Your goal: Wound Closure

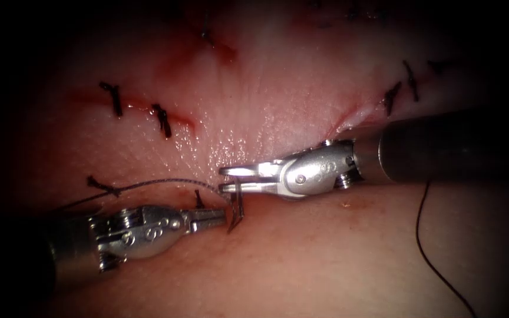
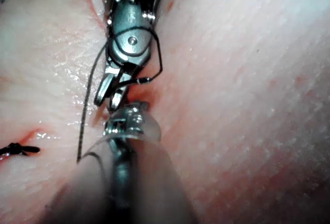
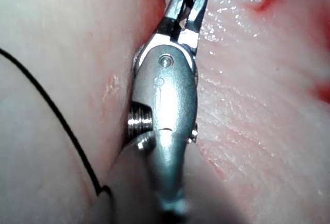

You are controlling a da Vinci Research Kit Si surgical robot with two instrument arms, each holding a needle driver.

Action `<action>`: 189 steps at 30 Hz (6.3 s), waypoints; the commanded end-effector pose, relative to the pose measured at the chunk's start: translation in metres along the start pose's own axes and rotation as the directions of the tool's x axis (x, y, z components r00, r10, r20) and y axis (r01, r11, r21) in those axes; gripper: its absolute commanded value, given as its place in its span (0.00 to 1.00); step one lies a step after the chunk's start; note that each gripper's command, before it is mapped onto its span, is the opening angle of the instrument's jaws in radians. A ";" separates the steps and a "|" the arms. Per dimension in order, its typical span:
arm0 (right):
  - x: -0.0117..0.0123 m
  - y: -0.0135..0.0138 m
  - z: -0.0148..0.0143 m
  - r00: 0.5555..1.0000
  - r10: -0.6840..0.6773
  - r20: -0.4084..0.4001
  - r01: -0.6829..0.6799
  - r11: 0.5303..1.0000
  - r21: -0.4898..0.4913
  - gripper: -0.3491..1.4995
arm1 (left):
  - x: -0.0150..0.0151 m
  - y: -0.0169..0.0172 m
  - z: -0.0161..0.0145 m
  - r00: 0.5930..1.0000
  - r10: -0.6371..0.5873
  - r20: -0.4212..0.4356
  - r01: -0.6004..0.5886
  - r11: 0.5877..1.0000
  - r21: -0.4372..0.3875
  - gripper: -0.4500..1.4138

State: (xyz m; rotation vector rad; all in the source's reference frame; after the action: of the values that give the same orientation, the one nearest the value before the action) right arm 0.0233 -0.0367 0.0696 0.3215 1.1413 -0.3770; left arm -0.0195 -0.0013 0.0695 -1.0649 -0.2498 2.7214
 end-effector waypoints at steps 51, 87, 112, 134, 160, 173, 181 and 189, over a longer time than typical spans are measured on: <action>-0.0076 -0.0085 0.0062 0.930 0.304 0.206 -0.355 0.889 0.290 0.00 | -0.0001 -0.0002 0.0003 1.000 0.005 0.013 -0.004 1.000 -0.007 0.27; -0.0114 -0.0175 0.0058 0.843 0.360 0.399 -0.514 0.757 0.403 0.00 | -0.0003 -0.0002 0.0000 1.000 0.005 0.016 -0.005 1.000 -0.005 0.28; 0.0071 0.0056 -0.0105 0.944 0.304 -0.126 -0.329 0.882 -0.337 0.77 | 0.0005 -0.0001 0.0012 1.000 -0.002 0.023 0.002 1.000 0.006 0.26; 0.0117 0.0115 -0.0058 0.983 0.126 -0.132 -0.173 0.878 -0.447 0.74 | 0.0000 0.0027 0.0042 1.000 0.028 0.003 -0.028 0.999 -0.045 0.25; 0.0133 0.0136 -0.0047 0.989 -0.123 -0.077 0.073 0.880 -0.470 0.00 | -0.0014 0.0037 0.0032 0.999 0.041 0.017 -0.040 0.997 -0.063 0.26; 0.0104 0.0151 -0.0034 0.975 0.184 -0.121 -0.212 0.932 -0.295 0.00 | -0.0014 0.0031 0.0037 0.999 0.035 0.015 -0.034 0.997 -0.064 0.26; 0.0114 0.0191 -0.0036 0.943 0.309 -0.123 -0.332 0.897 -0.291 0.00 | -0.0021 0.0032 0.0046 0.999 0.030 0.020 -0.029 0.998 -0.058 0.26; 0.0112 0.0208 -0.0041 0.870 0.474 -0.135 -0.491 0.812 -0.316 0.00 | -0.0027 0.0041 0.0054 0.999 0.029 0.038 -0.027 0.998 -0.065 0.26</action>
State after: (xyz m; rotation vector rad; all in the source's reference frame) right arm 0.0324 -0.0181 0.0584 0.3064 1.0976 0.2937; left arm -0.0213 -0.0067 0.0738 -1.0401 -0.3382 2.7796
